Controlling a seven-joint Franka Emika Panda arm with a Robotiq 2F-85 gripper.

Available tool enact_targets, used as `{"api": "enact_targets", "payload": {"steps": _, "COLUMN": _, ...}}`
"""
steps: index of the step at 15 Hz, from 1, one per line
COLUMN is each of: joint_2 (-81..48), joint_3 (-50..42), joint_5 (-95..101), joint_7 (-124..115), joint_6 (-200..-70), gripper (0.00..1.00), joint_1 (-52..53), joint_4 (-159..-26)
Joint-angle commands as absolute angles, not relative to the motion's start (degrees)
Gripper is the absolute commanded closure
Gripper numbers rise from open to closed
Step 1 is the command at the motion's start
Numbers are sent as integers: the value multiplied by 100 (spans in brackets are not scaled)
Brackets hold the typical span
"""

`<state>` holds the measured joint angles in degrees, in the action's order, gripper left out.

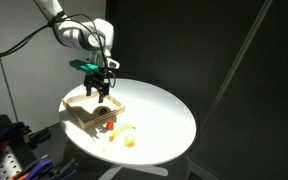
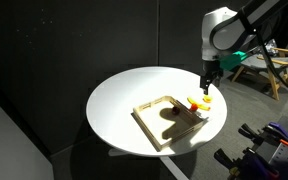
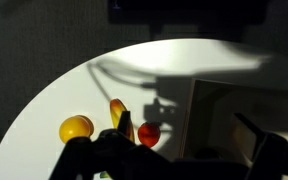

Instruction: Put the plum in the crate

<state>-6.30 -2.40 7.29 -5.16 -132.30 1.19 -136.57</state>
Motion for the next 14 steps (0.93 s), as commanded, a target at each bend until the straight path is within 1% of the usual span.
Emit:
{"api": "enact_targets", "payload": {"steps": 1, "joint_2": -30, "joint_3": -220, "joint_5": 661, "joint_7": -572, "joint_6": -12959, "gripper": 0, "joint_1": 29, "joint_4": -13990}}
{"api": "enact_targets", "payload": {"steps": 14, "joint_2": 1537, "joint_3": -219, "joint_5": 294, "joint_7": -291, "joint_6": -12677, "gripper": 0, "joint_1": -13, "joint_4": -14718}}
